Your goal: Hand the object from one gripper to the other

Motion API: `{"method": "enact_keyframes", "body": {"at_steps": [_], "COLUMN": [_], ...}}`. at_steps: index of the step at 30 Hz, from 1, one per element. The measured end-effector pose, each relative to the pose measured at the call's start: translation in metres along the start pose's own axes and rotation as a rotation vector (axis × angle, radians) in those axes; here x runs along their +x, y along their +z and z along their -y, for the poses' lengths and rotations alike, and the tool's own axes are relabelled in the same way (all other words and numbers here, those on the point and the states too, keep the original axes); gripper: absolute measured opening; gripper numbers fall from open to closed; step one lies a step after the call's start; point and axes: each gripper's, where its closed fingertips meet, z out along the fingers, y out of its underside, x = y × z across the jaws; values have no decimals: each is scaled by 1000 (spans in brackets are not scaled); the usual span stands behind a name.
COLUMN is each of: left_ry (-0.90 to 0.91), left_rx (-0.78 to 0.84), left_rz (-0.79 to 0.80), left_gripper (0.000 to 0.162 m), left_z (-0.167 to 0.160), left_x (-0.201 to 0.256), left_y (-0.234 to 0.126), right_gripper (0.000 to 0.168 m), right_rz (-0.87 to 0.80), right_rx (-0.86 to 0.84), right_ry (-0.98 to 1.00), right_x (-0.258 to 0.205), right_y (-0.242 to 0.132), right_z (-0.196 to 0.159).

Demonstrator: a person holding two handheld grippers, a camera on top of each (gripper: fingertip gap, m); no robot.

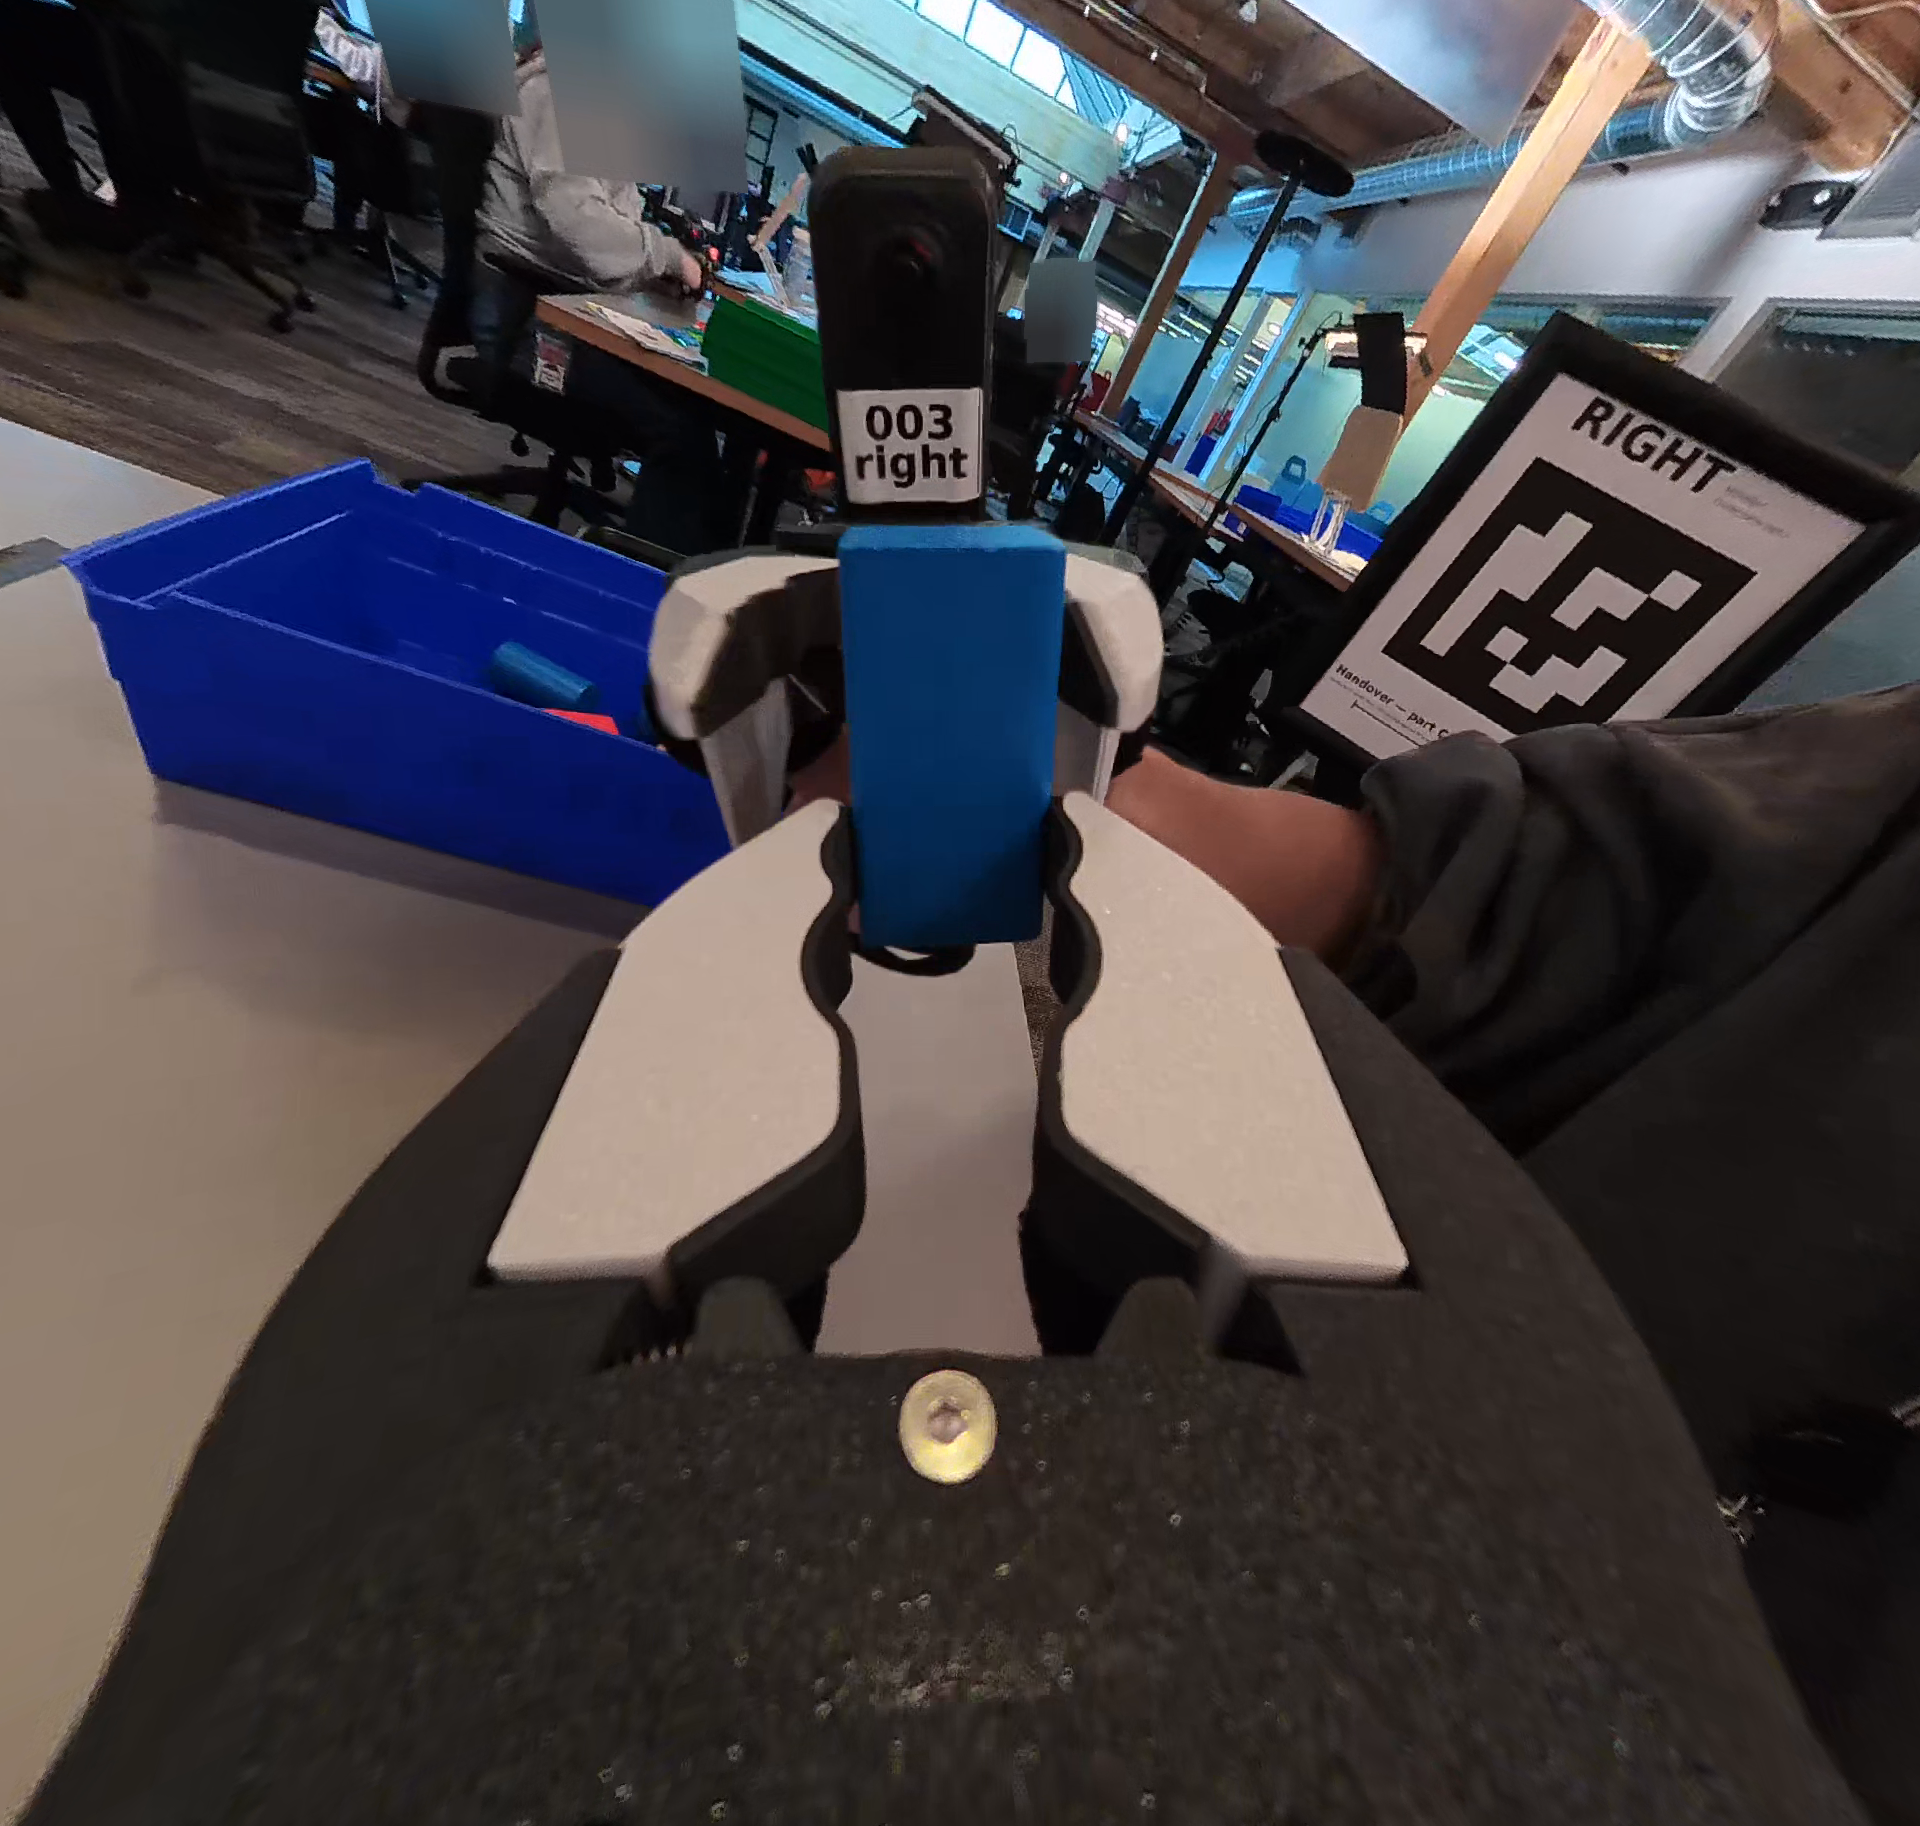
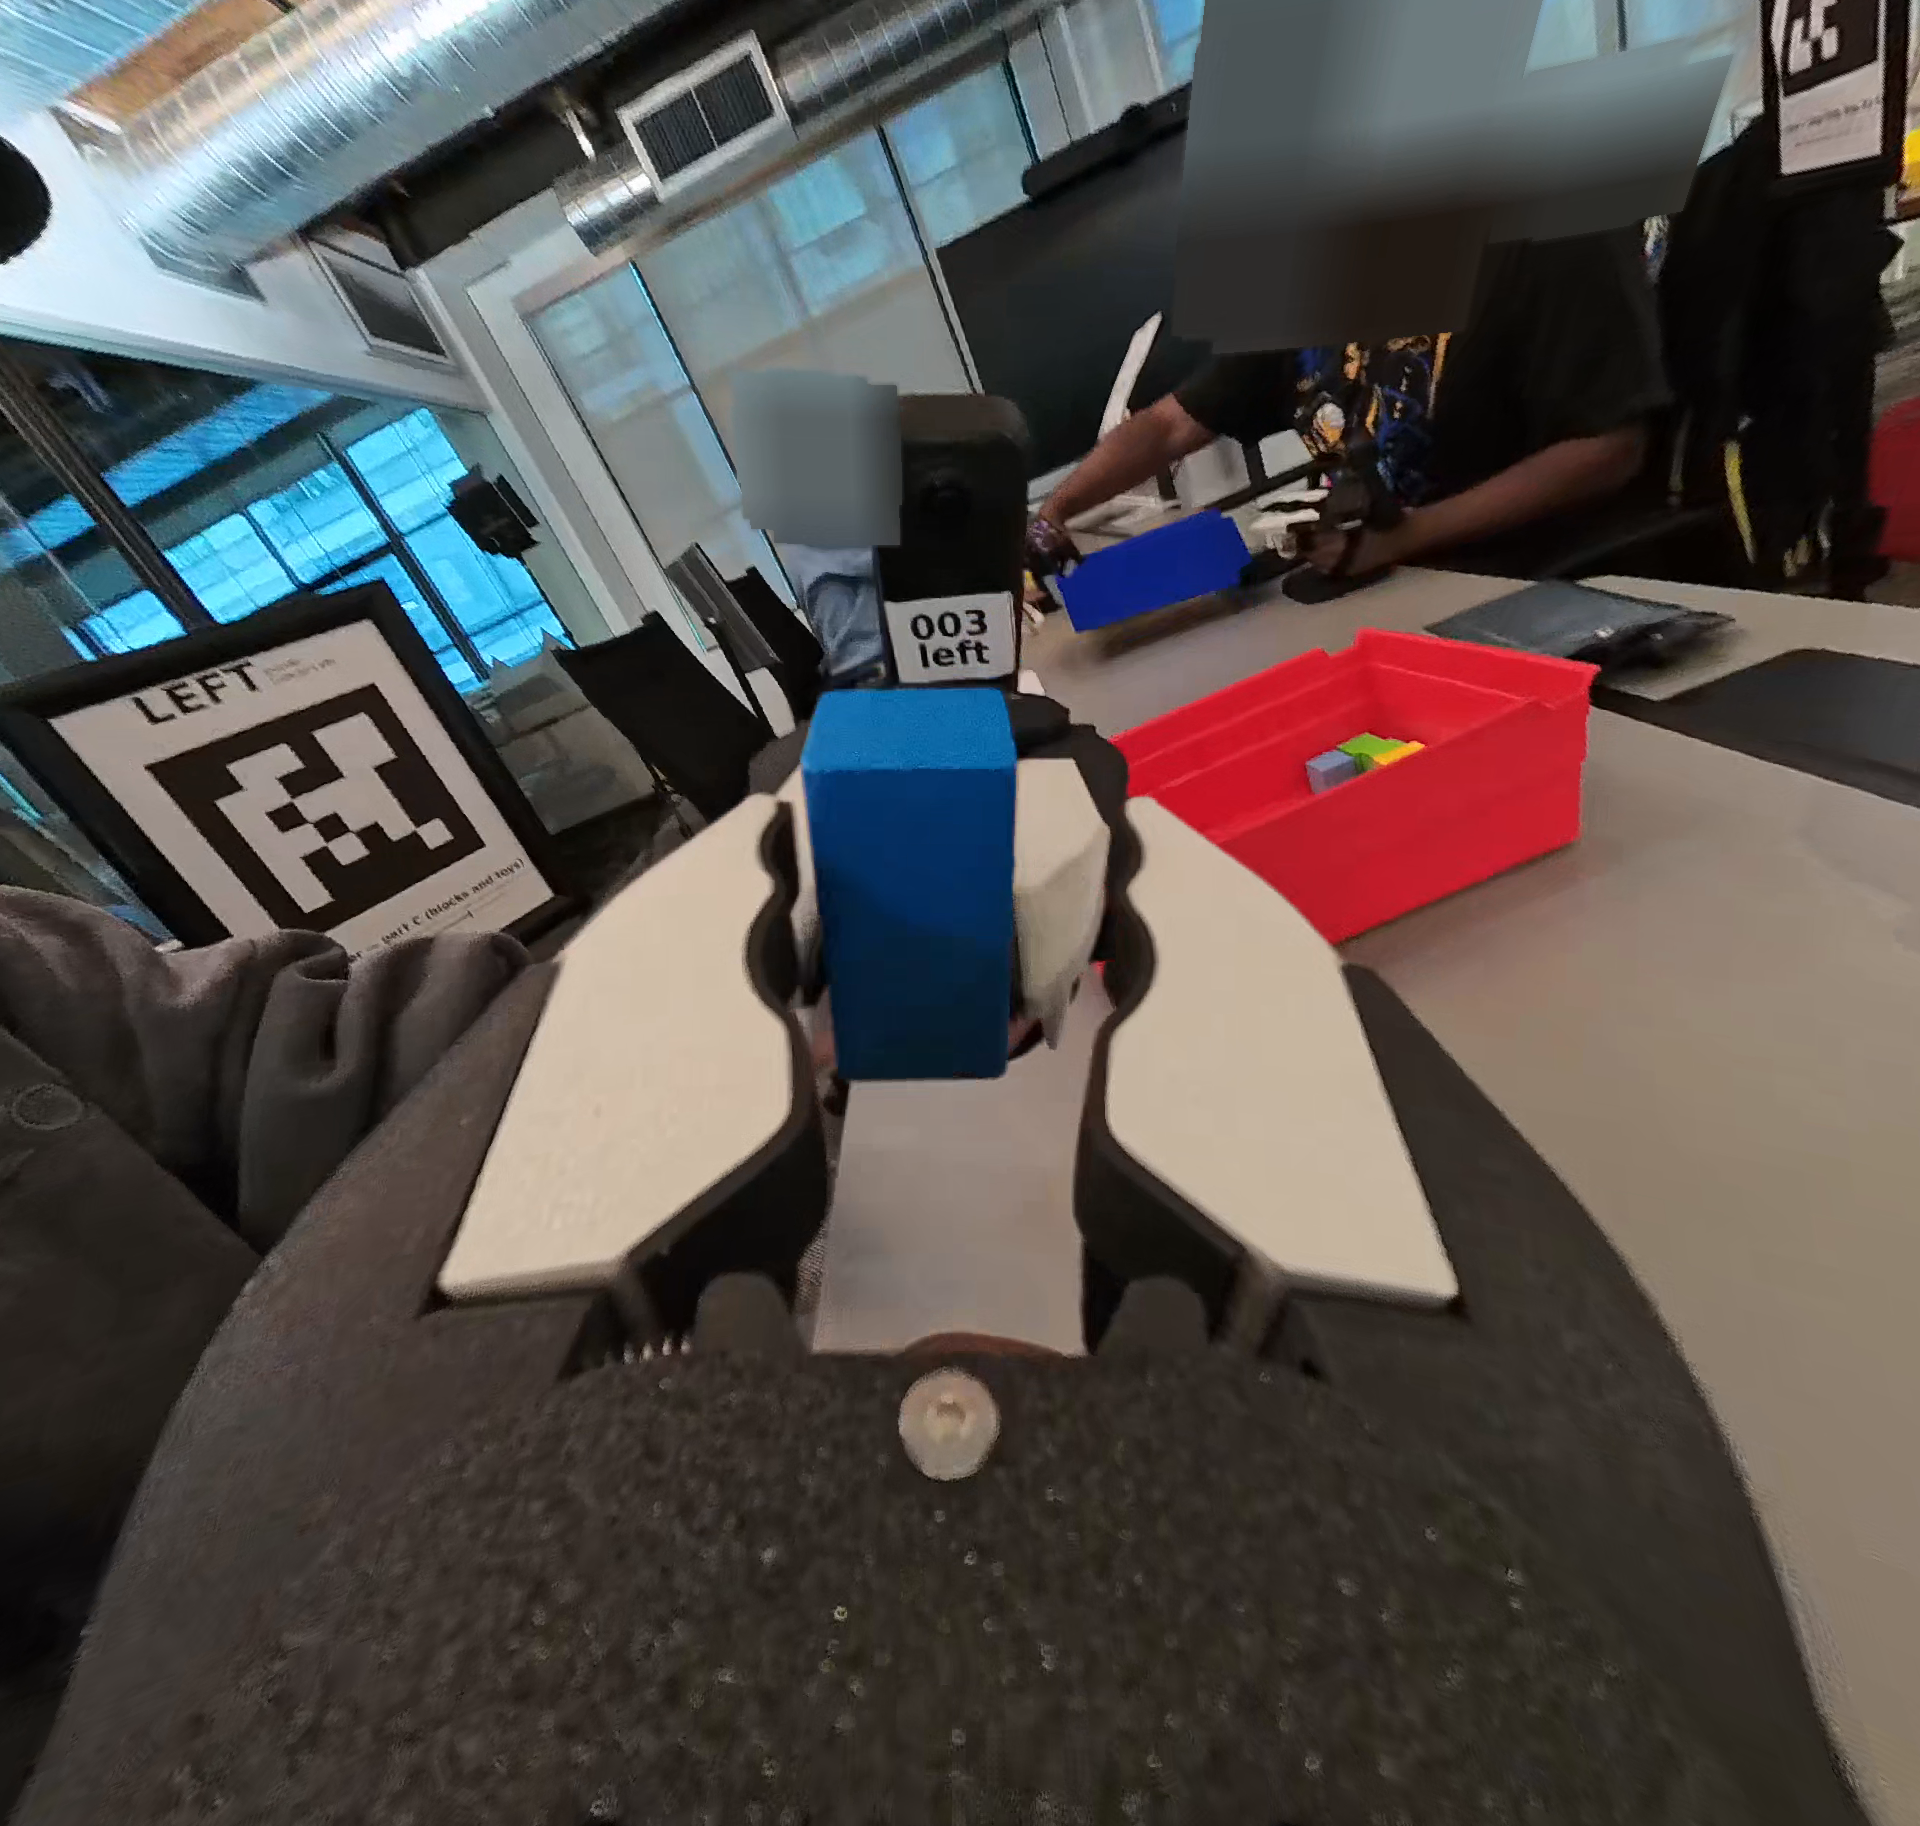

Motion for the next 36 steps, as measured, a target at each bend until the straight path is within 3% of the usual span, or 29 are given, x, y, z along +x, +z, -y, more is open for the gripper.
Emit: {"method": "enact_keyframes", "body": {"at_steps": [2, 9, 13, 18, 19, 20, 21, 24, 28, 31, 36], "left_ry": [-6, -35, -36, -61, -51, -42, -45, -104, -196, -232, -268], "left_rx": [15, 18, 32, 45, 45, 46, 41, 43, 31, 78, 121], "left_rz": [1, -10, -10, 56, 68, 70, 77, 99, 257, 366, 387], "left_gripper": [34, 34, 34, 34, 43, 66, 75, 68, 61, 59, 58], "left_z": [1, -5, -4, -8, -11, -17, -26, -73, -140, -158, -152], "left_x": [-1, -4, -3, -6, -2, 5, 13, 35, 41, 38, 27], "left_y": [1, 1, 4, 5, 3, -1, -6, -27, -59, -81, -85], "right_gripper": [42, 43, 34, 34, 34, 34, 34, 34, 34, 34, 35], "right_rz": [24, 23, 36, 4, -8, -27, -63, -293, -864, -1094, -1248], "right_rx": [15, 15, 24, -2, -7, -8, -9, -30, -274, -440, -640], "right_ry": [6, 9, 29, 9, -1, -21, -52, -168, -252, -75, 214], "right_x": [-3, -1, -3, -1, -2, -3, -2, 11, 83, 138, 225], "right_y": [-4, -10, -11, -15, -18, -26, -37, -96, -216, -281, -330], "right_z": [1, -7, -7, -8, -4, 4, 15, 58, 81, 59, -6]}}
